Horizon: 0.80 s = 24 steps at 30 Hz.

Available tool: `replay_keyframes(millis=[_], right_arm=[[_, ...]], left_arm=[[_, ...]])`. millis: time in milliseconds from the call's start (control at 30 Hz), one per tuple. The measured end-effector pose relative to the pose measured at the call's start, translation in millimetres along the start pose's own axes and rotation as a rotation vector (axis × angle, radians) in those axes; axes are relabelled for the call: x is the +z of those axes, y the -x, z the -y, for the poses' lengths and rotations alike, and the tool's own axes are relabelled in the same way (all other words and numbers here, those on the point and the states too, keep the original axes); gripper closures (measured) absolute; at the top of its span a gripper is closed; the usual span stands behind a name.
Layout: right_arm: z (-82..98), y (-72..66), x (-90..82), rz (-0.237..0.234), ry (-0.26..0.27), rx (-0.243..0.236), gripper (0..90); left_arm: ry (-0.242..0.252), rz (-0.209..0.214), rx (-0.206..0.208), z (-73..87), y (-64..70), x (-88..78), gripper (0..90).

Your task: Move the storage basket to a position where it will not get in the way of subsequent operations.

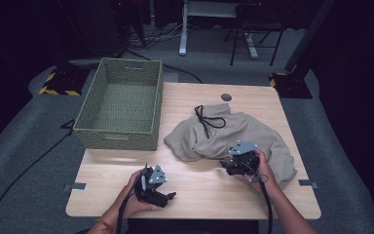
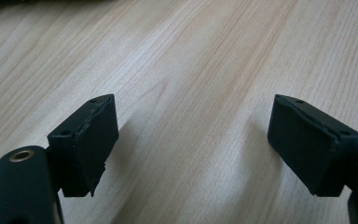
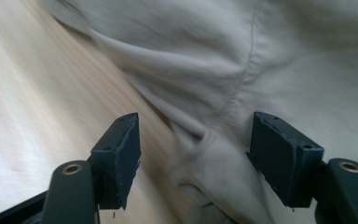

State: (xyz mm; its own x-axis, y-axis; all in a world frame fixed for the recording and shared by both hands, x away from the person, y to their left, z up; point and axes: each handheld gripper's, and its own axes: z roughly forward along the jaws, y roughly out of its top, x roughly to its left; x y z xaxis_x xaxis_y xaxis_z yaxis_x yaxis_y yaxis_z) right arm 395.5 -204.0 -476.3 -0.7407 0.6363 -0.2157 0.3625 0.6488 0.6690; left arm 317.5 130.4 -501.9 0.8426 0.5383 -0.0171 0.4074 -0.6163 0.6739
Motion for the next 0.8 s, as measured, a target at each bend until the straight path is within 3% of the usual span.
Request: replay_keyframes(millis=[67, 167, 267, 367, 467, 633, 733, 800], right_arm=[[5.9, 4.6, 9.1, -0.002, -0.025, 0.014, 36.7], [11.3, 12.4, 13.0, -0.031, -0.009, 0.056, 55.5], [13.8, 17.5, 12.3, -0.053, -0.003, 0.042, 76.2], [13.1, 18.2, 4.2, -0.083, 0.025, 0.037, 83.5], [2.8, 14.6, -21.1, -0.105, 0.097, 0.003, 84.3], [-24.0, 11.5, -78.4, -0.12, 0.258, -0.039, 84.4], [-38.9, 12.4, -103.6, -0.134, 0.303, -0.066, 84.2], [-44.6, 16.1, -114.8, -0.14, 0.325, -0.06, 83.8]], left_arm=[[0.013, -0.002, -0.002, -0.1, -0.4, 2.1, 15.6], [0.016, -0.011, -0.01, -2.0, -0.8, 4.3, 15.1], [0.019, -0.015, -0.016, -5.9, -2.0, 8.2, 15.1], [0.022, -0.027, -0.031, -11.8, -3.8, 13.6, 15.2], [0.022, -0.034, -0.038, -18.1, -5.0, 19.1, 15.7], [0.02, -0.03, -0.019, -27.3, -0.7, 26.7, 15.9], [0.031, -0.048, 0.0, -33.1, 1.4, 30.5, 17.2], [0.054, -0.053, -0.001, -36.9, 2.2, 33.6, 17.8]])
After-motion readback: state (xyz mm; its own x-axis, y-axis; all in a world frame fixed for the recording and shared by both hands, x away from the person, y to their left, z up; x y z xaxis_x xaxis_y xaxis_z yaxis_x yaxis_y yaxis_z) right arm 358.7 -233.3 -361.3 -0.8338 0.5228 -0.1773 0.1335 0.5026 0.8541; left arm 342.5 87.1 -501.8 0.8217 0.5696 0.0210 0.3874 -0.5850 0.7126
